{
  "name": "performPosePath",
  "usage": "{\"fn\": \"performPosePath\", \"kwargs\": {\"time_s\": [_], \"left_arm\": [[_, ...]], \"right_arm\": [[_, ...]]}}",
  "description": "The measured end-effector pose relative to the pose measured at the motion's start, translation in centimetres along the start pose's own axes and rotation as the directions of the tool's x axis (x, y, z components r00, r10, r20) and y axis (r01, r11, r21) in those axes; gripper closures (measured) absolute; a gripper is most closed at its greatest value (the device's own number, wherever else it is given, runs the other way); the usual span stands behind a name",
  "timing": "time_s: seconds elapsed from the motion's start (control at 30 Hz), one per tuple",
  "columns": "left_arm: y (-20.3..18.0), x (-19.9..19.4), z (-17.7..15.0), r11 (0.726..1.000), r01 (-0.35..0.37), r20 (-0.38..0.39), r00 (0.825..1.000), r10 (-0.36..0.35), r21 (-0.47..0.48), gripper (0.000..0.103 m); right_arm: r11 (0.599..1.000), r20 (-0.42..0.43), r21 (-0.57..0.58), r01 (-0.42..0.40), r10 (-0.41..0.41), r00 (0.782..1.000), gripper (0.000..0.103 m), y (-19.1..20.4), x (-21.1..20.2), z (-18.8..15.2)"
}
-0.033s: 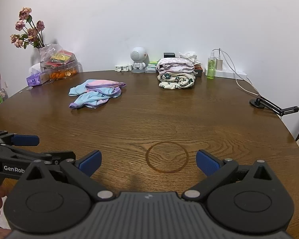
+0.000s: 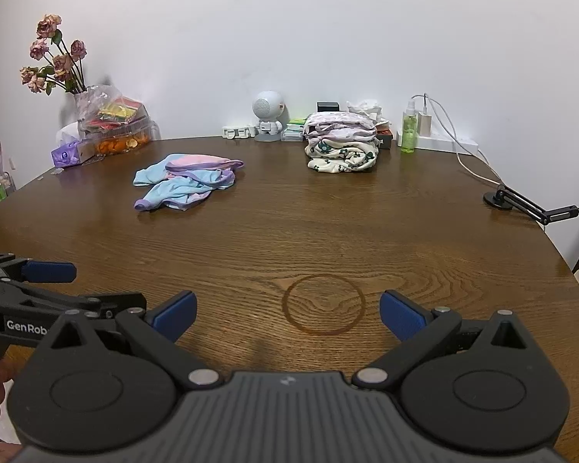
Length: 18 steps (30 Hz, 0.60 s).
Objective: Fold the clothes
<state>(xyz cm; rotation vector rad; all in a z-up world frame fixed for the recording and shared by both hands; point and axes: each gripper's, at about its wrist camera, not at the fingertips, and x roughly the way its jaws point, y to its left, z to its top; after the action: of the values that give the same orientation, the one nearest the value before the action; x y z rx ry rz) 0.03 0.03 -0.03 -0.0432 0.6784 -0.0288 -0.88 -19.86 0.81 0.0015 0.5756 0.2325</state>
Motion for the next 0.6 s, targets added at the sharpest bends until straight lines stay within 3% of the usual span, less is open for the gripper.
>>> {"fn": "performPosePath", "kwargs": {"time_s": [0.6], "left_arm": [[0.22, 0.18, 0.06, 1.000, -0.009, -0.002, 1.000, 0.009, 0.001, 0.000]], "right_arm": [[1.000, -0.008, 0.005, -0.005, 0.005, 1.000, 0.000, -0.18, 0.25, 0.11]]}}
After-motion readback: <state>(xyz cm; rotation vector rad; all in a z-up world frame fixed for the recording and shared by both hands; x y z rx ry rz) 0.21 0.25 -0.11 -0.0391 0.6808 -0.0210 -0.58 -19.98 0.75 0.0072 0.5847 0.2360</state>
